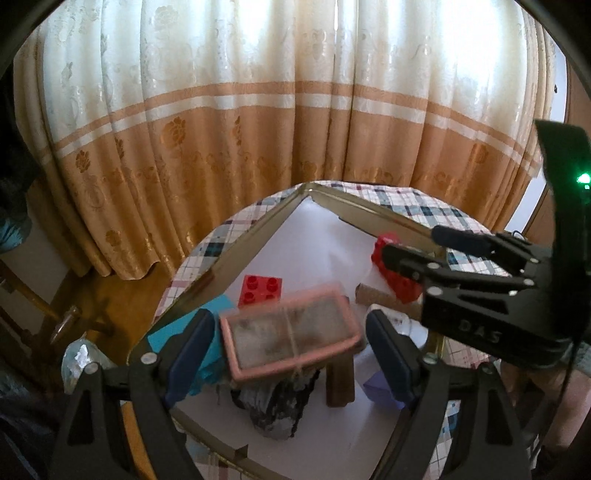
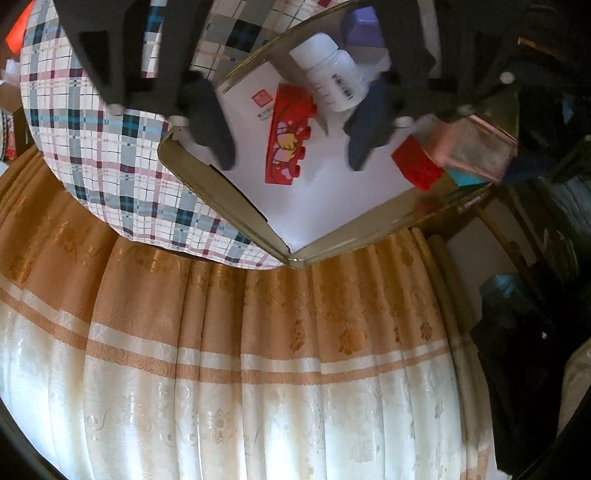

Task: Organize rigid objects
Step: 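Lower frame and candy box into the tray and open both grippers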

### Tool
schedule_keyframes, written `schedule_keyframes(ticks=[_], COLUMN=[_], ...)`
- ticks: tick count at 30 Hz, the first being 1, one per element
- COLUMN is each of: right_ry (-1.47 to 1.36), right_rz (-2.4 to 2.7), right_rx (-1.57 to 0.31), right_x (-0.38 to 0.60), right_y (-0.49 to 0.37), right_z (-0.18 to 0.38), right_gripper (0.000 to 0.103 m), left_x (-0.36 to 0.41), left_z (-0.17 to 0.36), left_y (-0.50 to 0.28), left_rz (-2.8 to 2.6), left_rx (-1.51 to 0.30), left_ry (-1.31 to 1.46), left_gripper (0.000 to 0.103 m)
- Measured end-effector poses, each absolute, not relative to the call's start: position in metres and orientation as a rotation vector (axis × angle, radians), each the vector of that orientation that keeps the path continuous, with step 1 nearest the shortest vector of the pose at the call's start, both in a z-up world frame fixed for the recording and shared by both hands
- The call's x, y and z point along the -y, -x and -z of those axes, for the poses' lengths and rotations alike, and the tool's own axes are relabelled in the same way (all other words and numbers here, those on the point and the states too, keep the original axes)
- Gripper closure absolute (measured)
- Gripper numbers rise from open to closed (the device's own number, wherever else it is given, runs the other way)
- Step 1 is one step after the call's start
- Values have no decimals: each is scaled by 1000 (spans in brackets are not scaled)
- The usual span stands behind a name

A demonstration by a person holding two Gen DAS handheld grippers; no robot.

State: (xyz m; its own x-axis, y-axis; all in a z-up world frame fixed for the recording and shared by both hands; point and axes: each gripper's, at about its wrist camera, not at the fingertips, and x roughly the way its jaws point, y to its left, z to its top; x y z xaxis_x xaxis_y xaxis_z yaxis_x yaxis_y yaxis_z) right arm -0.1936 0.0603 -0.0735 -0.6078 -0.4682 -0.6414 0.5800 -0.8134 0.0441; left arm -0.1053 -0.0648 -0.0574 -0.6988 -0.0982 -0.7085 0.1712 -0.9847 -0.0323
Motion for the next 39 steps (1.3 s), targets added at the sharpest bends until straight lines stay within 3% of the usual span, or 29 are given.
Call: schedule_keyframes(ticks=[3,10,21,39], right_ry=[-885,-872,-826,-813], right_rz=[2389,2401,2387,2373], right_rx=[-210,-160,-136,-120], right_x=[-65,-78,-83,-83], right_y=[191,177,156,148], right_z=[71,62,48,46], right_gripper=[35,35,34,34], left_x=[64,67,81,82], left_z=[52,42,33,32], left_y=[100,88,75,69], left_rz=[2762,2774,2744,2719], left_rx=[-145,-135,-195,-127], left_ry=[-1130,-1102,-1084,-1023], left_gripper=[4,1,1,1])
